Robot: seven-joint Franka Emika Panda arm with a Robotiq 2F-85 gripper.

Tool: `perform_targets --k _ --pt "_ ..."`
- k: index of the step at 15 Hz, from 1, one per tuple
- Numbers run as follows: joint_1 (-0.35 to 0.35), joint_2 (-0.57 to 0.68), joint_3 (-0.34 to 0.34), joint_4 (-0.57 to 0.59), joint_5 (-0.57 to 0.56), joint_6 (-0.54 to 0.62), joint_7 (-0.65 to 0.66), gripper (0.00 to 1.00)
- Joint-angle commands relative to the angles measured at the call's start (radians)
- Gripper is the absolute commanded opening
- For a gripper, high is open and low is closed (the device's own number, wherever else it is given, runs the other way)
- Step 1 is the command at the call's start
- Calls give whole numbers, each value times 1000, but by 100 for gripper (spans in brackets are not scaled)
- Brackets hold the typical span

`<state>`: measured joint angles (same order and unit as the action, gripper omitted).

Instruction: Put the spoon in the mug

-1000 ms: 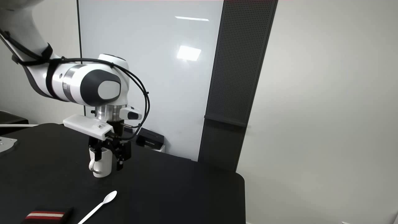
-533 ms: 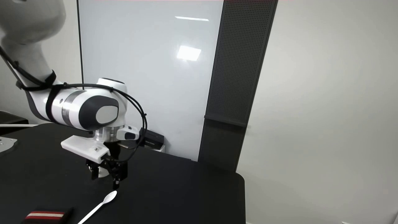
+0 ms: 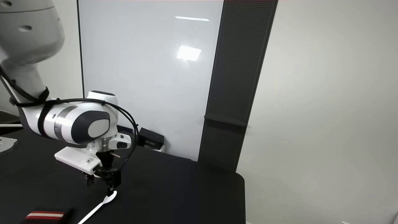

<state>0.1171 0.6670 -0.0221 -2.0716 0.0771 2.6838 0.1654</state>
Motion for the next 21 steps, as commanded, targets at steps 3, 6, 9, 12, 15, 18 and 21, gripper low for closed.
perform_targets --k 3,6,9,12,15,18,21 --pt "18 74 -16 38 -3 71 53 100" --pt "20 92 -27 40 1 74 65 100" --pt "18 109 -36 41 11 79 83 100" --pt "26 125 -50 40 7 97 93 73" --pt "33 137 -62 43 7 104 106 51" --pt "43 140 -73 51 5 100 122 32" --pt "54 142 -93 55 2 94 141 12"
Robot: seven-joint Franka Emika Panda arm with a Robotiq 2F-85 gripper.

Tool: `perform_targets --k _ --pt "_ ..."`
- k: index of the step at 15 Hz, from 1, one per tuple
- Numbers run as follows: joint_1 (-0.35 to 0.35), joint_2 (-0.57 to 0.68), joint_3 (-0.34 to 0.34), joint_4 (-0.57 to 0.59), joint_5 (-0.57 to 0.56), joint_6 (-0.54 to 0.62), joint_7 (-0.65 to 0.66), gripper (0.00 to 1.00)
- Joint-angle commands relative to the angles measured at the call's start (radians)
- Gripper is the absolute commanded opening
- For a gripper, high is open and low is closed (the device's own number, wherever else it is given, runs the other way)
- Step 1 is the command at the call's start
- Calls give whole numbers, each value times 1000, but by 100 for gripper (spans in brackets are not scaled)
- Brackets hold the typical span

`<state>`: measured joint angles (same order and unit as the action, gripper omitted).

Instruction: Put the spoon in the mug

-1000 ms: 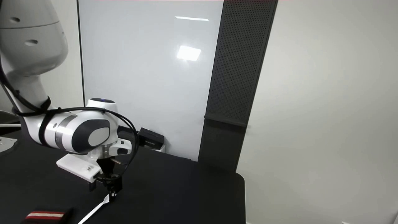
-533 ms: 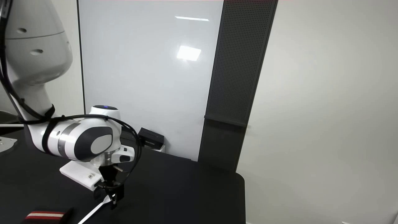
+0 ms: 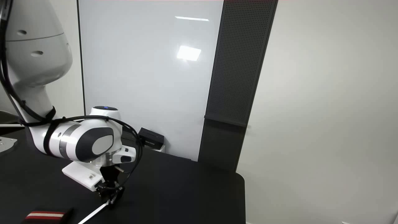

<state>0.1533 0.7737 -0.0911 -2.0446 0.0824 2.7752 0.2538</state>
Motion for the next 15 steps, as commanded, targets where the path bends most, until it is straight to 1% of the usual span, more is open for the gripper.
perform_targets --k 1,2,6,8,12,15 --pt "20 35 -31 30 -4 1 58 5" --pt "20 35 -37 35 -4 -7 63 7" --pt "18 7 -65 50 -4 -9 84 7" --pt "19 -17 -78 57 -4 6 91 6" --pt "45 -48 -108 79 -17 55 108 7" --pt "64 -81 -103 85 -9 94 118 7"
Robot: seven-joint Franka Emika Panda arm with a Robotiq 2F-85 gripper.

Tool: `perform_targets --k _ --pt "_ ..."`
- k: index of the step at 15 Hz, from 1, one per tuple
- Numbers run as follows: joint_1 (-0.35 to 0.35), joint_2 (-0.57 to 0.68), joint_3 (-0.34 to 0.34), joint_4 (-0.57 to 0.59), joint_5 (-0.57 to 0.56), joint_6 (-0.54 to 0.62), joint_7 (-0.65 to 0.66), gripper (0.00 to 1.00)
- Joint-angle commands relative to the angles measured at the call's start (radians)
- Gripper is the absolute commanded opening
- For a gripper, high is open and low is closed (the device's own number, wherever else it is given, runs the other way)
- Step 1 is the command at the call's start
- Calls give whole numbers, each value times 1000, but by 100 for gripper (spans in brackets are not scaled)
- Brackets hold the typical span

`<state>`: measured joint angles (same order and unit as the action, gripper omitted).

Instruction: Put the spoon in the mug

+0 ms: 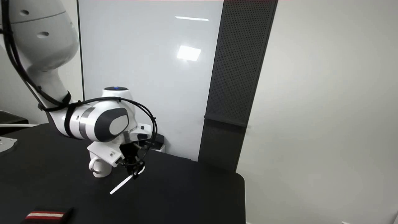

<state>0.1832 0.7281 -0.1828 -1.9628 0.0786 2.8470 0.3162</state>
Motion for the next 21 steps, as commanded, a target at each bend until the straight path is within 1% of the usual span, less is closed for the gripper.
perform_targets --k 1,3,5,11,17,21 --pt "36 -51 0 1 5 46 59 7" --pt "39 -82 26 -5 25 113 59 7" --pt "59 -108 37 -9 42 179 59 7" --pt "123 -168 35 -6 64 300 42 7" --pt "150 -165 41 -43 68 391 35 7" --pt "170 -138 29 -65 67 467 33 7"
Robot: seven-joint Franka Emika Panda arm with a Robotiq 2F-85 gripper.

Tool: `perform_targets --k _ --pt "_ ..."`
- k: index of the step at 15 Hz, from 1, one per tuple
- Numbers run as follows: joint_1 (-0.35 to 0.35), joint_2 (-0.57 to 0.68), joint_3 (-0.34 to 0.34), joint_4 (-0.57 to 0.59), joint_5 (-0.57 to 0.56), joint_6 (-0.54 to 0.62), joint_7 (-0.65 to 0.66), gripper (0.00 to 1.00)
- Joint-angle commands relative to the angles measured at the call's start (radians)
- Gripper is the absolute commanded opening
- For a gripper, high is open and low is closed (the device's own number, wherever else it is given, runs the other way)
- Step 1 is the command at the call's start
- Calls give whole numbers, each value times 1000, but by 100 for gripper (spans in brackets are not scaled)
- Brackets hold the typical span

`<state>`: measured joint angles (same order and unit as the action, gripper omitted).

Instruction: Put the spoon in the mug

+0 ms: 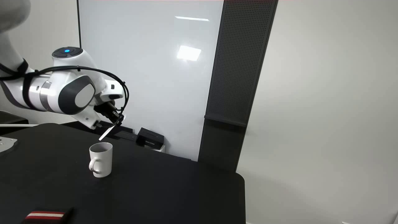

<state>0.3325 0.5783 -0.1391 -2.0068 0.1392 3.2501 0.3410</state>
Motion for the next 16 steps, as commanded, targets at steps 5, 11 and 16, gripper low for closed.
perform_targets --k 5,11,16 --pt "44 53 -27 -32 9 126 0 7" --pt "90 103 -64 -30 14 162 -5 7" --pt "121 131 -91 -25 19 140 -3 51"
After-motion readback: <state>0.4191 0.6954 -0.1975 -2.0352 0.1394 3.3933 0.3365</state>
